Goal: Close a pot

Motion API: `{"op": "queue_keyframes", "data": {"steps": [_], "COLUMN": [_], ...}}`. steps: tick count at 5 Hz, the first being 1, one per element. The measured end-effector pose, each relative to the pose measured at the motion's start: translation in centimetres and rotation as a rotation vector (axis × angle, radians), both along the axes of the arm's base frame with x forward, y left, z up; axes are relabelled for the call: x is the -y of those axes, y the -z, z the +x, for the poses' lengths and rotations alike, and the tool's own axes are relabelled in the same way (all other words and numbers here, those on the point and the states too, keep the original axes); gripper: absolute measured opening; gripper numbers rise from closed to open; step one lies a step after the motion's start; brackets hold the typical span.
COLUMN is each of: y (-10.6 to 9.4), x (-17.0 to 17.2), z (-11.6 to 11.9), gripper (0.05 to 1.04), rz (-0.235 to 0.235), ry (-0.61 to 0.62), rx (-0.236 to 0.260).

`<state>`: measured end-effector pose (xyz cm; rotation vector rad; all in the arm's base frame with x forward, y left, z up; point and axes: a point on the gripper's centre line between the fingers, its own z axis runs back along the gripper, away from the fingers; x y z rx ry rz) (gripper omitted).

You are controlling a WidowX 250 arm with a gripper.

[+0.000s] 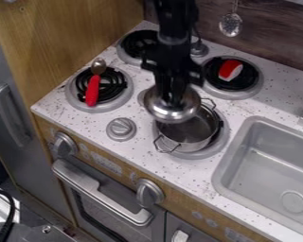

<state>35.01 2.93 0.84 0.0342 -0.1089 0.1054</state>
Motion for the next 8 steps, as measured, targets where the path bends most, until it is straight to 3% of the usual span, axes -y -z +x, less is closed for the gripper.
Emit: {"op": "queue_keyframes", "data": {"steps": [1,2,4,6,7,8], "y": [1.5,2.0,2.4,2.0,-0.2,-3.2], "x": [1.2,2.3,4.8,4.8,4.3,3.2], "z": [-1.1,-1.7,-1.1,-0.6,0.0,0.2], "gripper": [0.272,0.272,0.320,0.895,1.003,0.999], "rz": [0.004,0.009,-0.020,-0.050,-0.068,-0.096], "ry": [0.034,0.074,0.126,0.098,0.080,0.054], "rx": [-0.055,-0.074,-0.071,-0.063,-0.014,0.035]}}
